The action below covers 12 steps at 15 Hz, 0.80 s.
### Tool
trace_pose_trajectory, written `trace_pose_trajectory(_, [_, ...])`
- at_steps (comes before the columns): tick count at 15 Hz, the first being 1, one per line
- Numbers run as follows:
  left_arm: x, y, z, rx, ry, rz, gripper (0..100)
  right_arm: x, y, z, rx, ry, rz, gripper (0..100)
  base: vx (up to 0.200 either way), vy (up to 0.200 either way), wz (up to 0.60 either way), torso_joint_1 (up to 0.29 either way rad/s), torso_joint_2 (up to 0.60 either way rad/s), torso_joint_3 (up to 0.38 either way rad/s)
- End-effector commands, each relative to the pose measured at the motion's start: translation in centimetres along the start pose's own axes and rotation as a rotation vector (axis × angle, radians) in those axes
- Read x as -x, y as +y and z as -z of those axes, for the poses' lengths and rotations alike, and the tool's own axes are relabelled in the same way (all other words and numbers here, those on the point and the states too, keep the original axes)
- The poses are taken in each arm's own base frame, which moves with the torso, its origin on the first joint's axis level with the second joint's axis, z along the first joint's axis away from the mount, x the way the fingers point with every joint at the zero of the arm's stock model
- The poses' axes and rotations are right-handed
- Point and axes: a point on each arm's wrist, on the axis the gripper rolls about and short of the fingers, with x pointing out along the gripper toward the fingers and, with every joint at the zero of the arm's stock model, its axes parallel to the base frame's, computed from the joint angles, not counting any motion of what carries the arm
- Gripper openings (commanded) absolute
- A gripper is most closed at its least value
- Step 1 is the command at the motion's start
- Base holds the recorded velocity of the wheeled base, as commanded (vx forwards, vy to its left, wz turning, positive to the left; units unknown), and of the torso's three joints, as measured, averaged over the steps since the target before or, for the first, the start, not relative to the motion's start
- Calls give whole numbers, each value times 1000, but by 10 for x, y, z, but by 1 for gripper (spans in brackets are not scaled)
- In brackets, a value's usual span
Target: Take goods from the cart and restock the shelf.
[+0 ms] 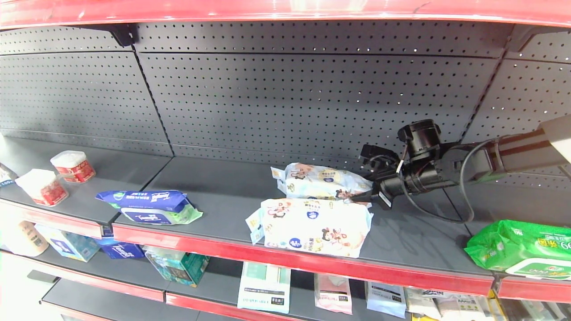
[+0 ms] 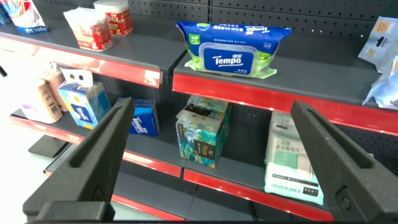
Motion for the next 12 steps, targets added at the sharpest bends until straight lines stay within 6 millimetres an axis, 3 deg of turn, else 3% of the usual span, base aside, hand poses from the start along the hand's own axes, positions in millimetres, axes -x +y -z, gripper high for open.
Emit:
trace_pose_trajectory(1, [0, 0, 0, 0, 1, -1, 100, -3, 0, 0, 2, -12, -17, 0, 0, 0, 0, 0, 0, 0])
trace_pose_trajectory(12, [0, 0, 0, 0, 1, -1, 100, -7, -4, 2, 10, -29, -32, 0, 0, 0, 0, 0, 0, 0])
